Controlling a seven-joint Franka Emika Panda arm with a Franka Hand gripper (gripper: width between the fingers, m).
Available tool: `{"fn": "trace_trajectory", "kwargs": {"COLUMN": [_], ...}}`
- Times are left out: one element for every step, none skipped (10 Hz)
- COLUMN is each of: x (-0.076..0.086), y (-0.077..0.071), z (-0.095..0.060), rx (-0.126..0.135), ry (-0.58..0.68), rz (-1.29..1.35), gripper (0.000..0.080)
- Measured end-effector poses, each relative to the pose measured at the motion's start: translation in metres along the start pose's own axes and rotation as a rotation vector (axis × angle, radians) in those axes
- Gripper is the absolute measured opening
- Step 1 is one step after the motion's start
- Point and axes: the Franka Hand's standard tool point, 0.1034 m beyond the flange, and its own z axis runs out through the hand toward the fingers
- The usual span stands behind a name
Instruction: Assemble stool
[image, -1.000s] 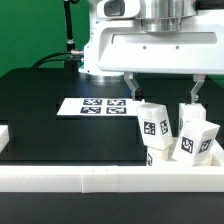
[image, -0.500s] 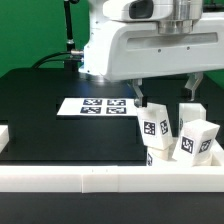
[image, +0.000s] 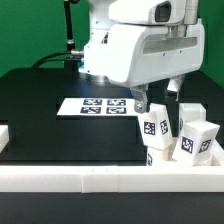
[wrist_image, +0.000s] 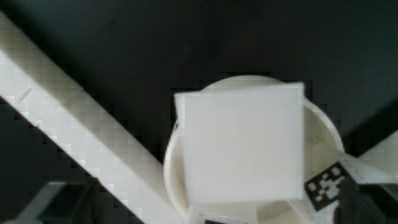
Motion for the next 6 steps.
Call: {"fn": "trace_trajectory", "kwargs": {"x": [-0.002,-0.005,-0.005,-0.006,-0.006,-0.006], "y": [-0.001,-0.003,-0.003,-0.004,-0.004,-0.005], "z": [0.003,0.007,0.009,0.011,0.012,0.013], "rx": [0.001,0.006,0.007,0.009,0.010,0.011], "ry": [-0.003,-0.010,-0.014,-0.016,-0.018,-0.019], "rz": [-0.004,-0.002,0.004,0.016,0.029,0.041], "gripper": [0.0649,0.0649,0.0649,0.0649,0.0649,0.0590]}}
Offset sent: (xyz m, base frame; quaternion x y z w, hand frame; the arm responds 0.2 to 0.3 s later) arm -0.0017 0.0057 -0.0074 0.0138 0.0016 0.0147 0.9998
